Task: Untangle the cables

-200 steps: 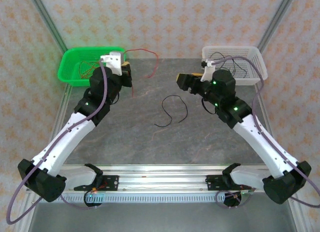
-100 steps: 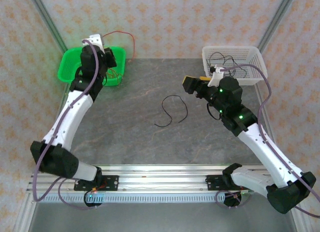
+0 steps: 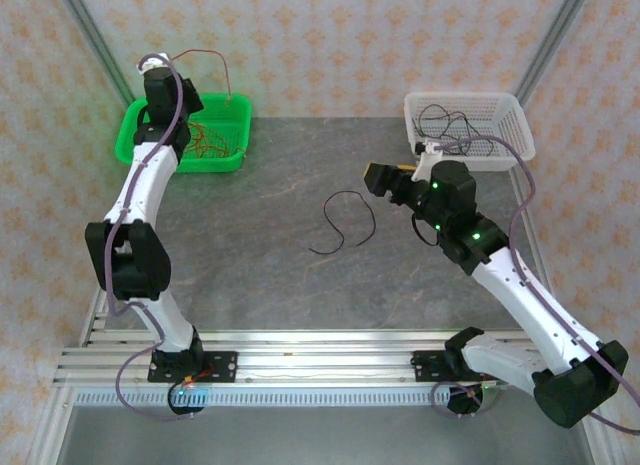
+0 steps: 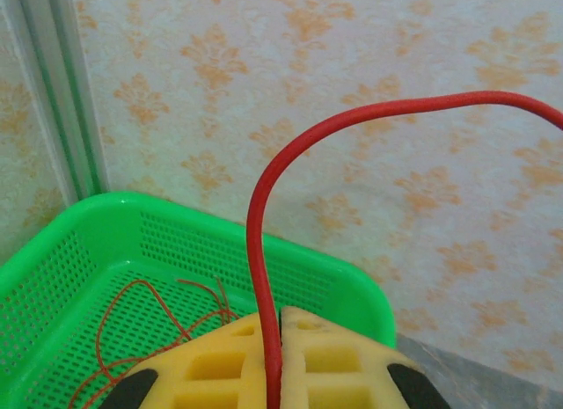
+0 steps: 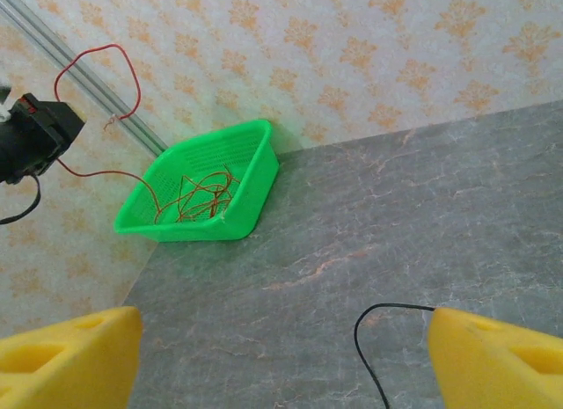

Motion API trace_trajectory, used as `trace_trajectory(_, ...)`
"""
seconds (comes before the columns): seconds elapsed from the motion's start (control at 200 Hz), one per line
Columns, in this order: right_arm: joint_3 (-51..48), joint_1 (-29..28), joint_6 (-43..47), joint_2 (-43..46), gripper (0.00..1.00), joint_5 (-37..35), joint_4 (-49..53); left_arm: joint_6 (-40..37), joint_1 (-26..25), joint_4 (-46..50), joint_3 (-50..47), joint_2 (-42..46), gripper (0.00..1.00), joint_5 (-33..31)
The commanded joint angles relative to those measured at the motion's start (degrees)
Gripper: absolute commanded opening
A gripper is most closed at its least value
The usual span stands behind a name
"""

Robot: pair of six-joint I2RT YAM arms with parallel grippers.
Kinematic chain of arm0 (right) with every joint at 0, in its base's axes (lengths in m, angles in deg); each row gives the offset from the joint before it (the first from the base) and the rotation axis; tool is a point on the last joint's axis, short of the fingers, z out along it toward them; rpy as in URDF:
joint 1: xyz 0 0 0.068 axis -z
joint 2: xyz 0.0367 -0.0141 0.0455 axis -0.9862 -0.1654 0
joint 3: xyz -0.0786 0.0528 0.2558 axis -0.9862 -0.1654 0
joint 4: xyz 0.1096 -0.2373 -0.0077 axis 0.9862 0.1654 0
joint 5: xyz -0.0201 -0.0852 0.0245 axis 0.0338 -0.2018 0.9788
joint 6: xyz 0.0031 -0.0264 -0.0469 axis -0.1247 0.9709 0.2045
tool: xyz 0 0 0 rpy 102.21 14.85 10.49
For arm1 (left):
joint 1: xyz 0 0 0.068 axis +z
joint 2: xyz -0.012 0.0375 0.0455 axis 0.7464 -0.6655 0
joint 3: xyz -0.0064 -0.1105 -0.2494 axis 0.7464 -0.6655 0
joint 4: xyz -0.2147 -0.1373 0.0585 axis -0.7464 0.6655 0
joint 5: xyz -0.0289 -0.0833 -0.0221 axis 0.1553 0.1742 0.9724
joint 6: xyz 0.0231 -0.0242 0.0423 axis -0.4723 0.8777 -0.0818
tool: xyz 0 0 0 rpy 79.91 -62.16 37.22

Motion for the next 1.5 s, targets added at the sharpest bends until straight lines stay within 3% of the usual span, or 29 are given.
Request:
trace_trajectory(0.0,-0.7,0.3,-0.9,-0.5,0.84,0.1,-0.2,-0.7,1.5,-4.0,3.9,-4.3,0.0,-1.8)
trace_trajectory(0.385,0.1,0.4,-0.4,-4.3,0.83,-0.2,-0.1,-1.8,4.3,-6.5,6.3,-17.9,0.0,-6.9)
trace_trajectory(0.701,0.5,0.4,-0.9,-7.4,0.82,0.8,-0.9,-1.4,4.8,-5.8,4.4,-22.1,0.0,-4.3)
trace_trajectory(0.856,0.4,0.4,-1.3,-7.8,0.82,1.3,-0.9,-1.4,4.7,-2.2,7.7,-23.5,0.32,-4.2)
trace_trajectory(1.061,-0.1,0.4,-1.4,-6.8,0.82,1.3,-0.8,-2.1,4.8,2.3,11.4,-24.4,0.57,-6.1)
trace_trajectory(1.311,-0.6,0.4,-1.6,-6.4,0.82,1.4,-1.1,-2.2,4.8,2.3,11.5,-20.6,0.68,-4.2)
trace_trajectory(1.492,-0.5,0.5,-2.3,-7.7,0.82,0.3,-1.2,-1.0,4.8,2.1,10.5,-15.0,0.7,-1.7)
